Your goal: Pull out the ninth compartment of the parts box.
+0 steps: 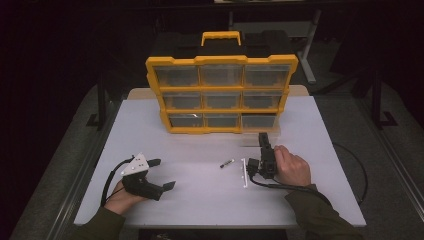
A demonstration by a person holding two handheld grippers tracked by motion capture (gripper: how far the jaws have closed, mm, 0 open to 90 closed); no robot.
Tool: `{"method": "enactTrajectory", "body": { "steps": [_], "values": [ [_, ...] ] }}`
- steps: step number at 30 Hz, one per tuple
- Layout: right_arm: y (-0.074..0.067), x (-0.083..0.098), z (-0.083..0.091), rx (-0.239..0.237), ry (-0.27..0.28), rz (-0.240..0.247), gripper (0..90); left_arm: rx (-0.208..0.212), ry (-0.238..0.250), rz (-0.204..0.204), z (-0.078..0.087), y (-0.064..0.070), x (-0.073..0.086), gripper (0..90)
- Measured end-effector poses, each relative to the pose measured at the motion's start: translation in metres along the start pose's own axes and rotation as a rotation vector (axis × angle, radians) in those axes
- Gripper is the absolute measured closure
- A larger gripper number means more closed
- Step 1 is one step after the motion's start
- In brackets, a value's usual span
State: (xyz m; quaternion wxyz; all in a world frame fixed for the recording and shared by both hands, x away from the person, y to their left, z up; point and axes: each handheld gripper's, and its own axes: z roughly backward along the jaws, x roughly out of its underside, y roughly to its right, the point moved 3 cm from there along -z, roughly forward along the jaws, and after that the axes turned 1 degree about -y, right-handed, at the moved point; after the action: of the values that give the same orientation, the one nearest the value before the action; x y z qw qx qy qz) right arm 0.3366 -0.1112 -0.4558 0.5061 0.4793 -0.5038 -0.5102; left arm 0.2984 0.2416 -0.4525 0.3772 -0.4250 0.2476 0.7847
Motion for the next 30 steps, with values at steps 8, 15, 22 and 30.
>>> {"method": "enactTrajectory", "body": {
  "steps": [8, 15, 22, 30],
  "values": [
    [-0.003, 0.001, 0.000, -0.007, 0.004, 0.031, 65.2, 0.001, -0.001, -0.002, 0.000, 0.000, 0.000, 1.6],
    [0.002, 0.000, 0.004, 0.031, 0.025, 0.020, 48.3, 0.002, -0.001, -0.003, 0.000, -0.001, 0.000, 1.6],
    [0.002, 0.001, 0.008, 0.029, 0.024, 0.000, 42.6, 0.001, 0.004, -0.003, -0.001, 0.000, 0.000, 1.6],
    [0.006, 0.004, 0.015, 0.010, 0.012, -0.017, 37.8, 0.002, -0.001, -0.002, 0.000, 0.000, 0.000, 1.5]
  ]
}}
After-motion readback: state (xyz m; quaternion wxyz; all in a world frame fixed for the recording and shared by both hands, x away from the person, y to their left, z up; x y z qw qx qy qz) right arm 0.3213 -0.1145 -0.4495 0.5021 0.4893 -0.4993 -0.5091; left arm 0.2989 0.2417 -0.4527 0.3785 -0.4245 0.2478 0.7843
